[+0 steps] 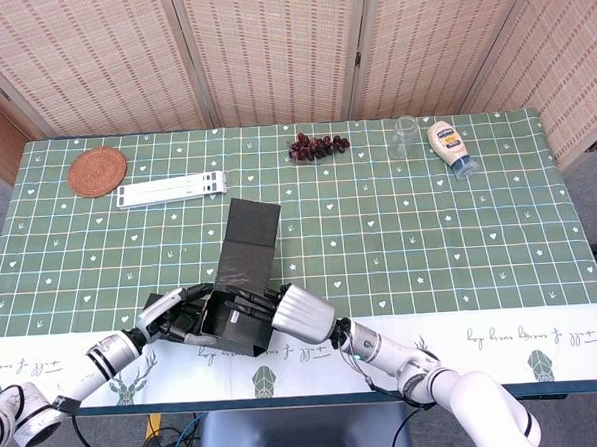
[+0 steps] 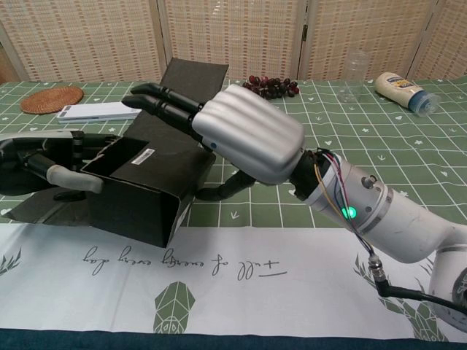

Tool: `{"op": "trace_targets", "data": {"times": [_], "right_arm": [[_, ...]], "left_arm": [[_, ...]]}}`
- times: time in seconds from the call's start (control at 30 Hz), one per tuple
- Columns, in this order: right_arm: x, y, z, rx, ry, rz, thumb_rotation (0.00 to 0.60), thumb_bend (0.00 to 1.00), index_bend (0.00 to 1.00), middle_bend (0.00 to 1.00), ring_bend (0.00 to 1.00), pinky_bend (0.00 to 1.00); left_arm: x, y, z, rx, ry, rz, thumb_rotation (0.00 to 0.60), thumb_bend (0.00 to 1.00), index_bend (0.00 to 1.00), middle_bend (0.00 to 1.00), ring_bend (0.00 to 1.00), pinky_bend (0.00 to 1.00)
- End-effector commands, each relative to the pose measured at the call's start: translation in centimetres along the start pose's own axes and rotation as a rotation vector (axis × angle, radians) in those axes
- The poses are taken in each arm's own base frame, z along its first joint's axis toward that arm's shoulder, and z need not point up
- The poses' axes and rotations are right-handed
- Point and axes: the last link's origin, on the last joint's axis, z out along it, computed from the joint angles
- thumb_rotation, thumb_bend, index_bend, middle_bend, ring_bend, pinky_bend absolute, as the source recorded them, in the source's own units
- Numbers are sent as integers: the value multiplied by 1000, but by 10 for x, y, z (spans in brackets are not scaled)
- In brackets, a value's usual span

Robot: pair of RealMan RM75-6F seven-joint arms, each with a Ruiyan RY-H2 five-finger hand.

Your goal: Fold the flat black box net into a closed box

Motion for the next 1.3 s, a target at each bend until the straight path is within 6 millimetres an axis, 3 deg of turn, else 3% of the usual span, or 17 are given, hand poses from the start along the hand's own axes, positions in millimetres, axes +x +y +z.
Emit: {"op": "trace_targets", "data": {"times": [0.03, 0.37, 0.83, 1.3], "right_arm": [[-3, -2, 0, 15, -19, -6, 600, 125, 0, 60, 624, 1000], [-11, -3, -3, 59, -90, -16, 600, 221, 2, 164, 684, 1000], [-11, -2, -10, 116, -149, -31, 600, 261, 295, 356, 742, 1000], [-12, -3, -13, 133, -188, -29, 600, 287, 353, 405, 753, 1000]], "left_arm": [[-6, -6, 6, 2, 4, 22, 600, 142, 231, 236, 679, 838], [-15, -19, 12, 9, 5, 83, 600, 142, 216, 235, 679, 838], [-19, -24, 18, -1, -4, 124, 600, 142, 177, 211, 669, 838], [-20, -26, 20, 4, -15, 135, 600, 142, 163, 186, 665, 835]]}}
